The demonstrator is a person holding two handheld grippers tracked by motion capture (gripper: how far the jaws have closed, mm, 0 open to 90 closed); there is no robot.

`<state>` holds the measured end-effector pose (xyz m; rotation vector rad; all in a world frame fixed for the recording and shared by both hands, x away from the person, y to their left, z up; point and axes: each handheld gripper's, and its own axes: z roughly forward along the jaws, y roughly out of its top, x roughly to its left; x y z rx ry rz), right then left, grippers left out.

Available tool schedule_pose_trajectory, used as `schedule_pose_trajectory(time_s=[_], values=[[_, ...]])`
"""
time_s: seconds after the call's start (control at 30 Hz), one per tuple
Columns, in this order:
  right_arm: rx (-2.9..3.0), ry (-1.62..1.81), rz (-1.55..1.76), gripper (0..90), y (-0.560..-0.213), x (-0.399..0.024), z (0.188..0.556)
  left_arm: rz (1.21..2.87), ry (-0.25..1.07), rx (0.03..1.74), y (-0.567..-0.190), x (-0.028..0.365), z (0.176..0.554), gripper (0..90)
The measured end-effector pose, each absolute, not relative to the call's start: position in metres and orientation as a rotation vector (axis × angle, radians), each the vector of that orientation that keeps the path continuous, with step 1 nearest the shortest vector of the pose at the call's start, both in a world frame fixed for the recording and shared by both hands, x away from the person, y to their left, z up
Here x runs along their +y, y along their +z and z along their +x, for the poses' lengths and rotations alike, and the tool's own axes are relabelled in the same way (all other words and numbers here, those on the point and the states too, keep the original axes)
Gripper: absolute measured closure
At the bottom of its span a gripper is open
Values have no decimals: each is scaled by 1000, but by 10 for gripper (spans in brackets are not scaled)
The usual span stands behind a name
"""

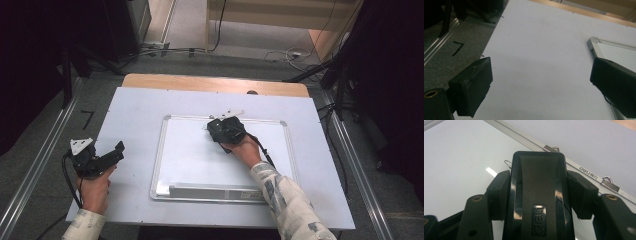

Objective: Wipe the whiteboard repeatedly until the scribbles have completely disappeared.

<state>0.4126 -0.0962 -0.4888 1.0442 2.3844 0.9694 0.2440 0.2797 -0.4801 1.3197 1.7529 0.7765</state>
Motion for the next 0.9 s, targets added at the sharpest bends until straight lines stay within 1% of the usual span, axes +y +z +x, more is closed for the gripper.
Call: schedule_pose_trajectory(time_s=[0.9], values=[[2419,990,997,385,-489,-75,415,1318,775,1755,-480,280,244,45]])
